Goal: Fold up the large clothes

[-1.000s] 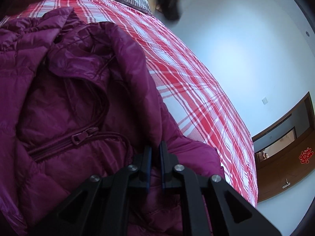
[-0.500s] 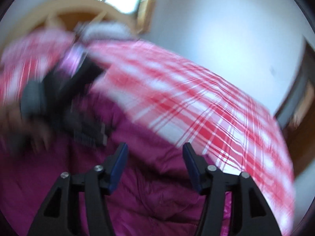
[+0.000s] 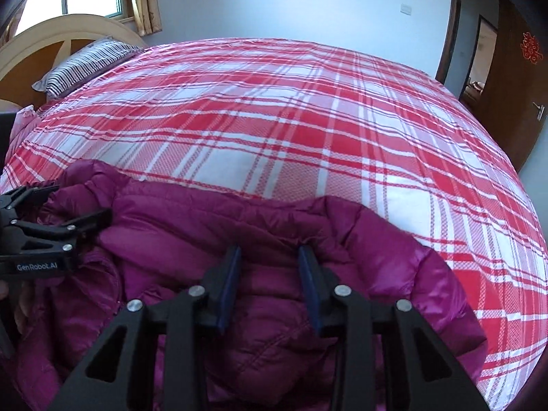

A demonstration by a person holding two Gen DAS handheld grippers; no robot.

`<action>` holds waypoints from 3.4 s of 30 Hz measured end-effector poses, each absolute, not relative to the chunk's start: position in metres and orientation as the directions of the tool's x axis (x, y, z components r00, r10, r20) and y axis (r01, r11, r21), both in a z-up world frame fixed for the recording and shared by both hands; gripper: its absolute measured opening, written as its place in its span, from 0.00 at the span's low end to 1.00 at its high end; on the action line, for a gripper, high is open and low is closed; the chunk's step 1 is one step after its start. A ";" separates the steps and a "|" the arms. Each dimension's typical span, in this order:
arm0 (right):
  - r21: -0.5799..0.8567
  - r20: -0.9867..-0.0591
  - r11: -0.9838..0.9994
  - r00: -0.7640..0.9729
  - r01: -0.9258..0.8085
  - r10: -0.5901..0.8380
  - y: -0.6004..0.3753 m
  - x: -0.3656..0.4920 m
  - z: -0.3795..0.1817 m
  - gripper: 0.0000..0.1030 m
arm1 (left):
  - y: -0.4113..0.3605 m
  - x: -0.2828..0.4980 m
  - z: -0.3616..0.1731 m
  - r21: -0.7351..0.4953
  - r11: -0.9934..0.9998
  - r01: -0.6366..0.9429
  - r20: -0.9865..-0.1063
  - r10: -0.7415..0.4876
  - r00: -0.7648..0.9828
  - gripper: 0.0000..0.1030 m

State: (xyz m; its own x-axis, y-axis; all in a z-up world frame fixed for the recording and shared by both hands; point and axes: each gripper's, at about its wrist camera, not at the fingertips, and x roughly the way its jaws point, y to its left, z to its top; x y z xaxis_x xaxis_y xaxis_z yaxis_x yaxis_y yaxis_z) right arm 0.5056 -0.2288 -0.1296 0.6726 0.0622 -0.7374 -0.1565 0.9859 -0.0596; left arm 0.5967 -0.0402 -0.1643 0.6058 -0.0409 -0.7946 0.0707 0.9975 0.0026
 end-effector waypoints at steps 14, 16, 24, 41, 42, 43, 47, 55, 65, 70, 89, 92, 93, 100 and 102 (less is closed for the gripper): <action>-0.132 -0.743 0.978 0.669 -0.161 0.010 -0.220 0.509 -0.139 0.36 | -0.042 0.598 -0.167 0.018 0.998 0.067 -0.797 -0.026 0.603 0.99; -0.128 -0.745 0.978 0.667 -0.162 0.013 -0.220 0.510 -0.140 0.36 | -0.042 0.598 -0.167 0.021 0.998 0.064 -0.799 -0.022 0.601 0.99; -0.081 -0.748 0.983 0.662 -0.164 0.049 -0.225 0.512 -0.140 0.36 | -0.042 0.598 -0.167 0.021 0.998 0.064 -0.799 -0.022 0.602 0.99; -0.081 -0.751 0.983 0.659 -0.165 0.049 -0.223 0.513 -0.141 0.36 | -0.043 0.598 -0.167 0.022 0.998 0.063 -0.799 -0.020 0.601 0.99; -0.080 -0.751 0.983 0.659 -0.165 0.049 -0.223 0.514 -0.141 0.36 | -0.043 0.598 -0.167 0.023 0.998 0.063 -0.799 -0.020 0.601 0.99; -0.079 -0.750 0.983 0.659 -0.165 0.050 -0.223 0.514 -0.141 0.36 | -0.043 0.598 -0.167 0.022 0.998 0.063 -0.799 -0.020 0.602 0.99; -0.073 -0.752 0.984 0.657 -0.165 0.055 -0.223 0.514 -0.142 0.36 | -0.043 0.598 -0.168 0.023 0.998 0.063 -0.799 -0.020 0.602 0.99; -0.075 -0.752 0.983 0.657 -0.166 0.054 -0.222 0.514 -0.142 0.36 | -0.043 0.599 -0.168 0.027 0.998 0.063 -0.799 -0.017 0.601 0.99; -0.078 -0.755 0.983 0.654 -0.165 0.050 -0.222 0.515 -0.142 0.36 | -0.044 0.598 -0.167 0.037 0.997 0.062 -0.798 -0.008 0.602 0.99; -0.100 -0.756 0.981 0.654 -0.166 0.033 -0.219 0.515 -0.142 0.37 | -0.047 0.597 -0.166 0.058 0.997 0.060 -0.795 0.010 0.607 0.99; 0.003 -0.751 0.964 0.636 -0.266 0.178 -0.260 0.439 -0.080 0.66 | 0.013 0.461 -0.059 -0.018 0.992 0.122 -0.679 -0.102 0.727 0.99; 0.008 -0.774 0.953 0.601 -0.302 0.197 -0.282 0.377 -0.070 0.68 | 0.036 0.379 -0.074 0.011 0.984 0.181 -0.702 -0.121 0.702 0.99; 0.024 -0.783 0.952 0.586 -0.305 0.207 -0.289 0.357 -0.069 0.71 | 0.042 0.358 -0.081 0.000 0.982 0.188 -0.717 -0.131 0.684 0.99; 0.097 -0.850 0.958 0.478 -0.270 0.221 -0.330 0.196 -0.098 0.79 | 0.072 0.215 -0.136 -0.069 0.977 0.202 -0.788 -0.177 0.590 0.99; 0.117 -0.866 0.967 0.453 -0.227 0.211 -0.336 0.156 -0.117 0.79 | 0.074 0.194 -0.147 -0.069 0.979 0.190 -0.793 -0.169 0.585 0.99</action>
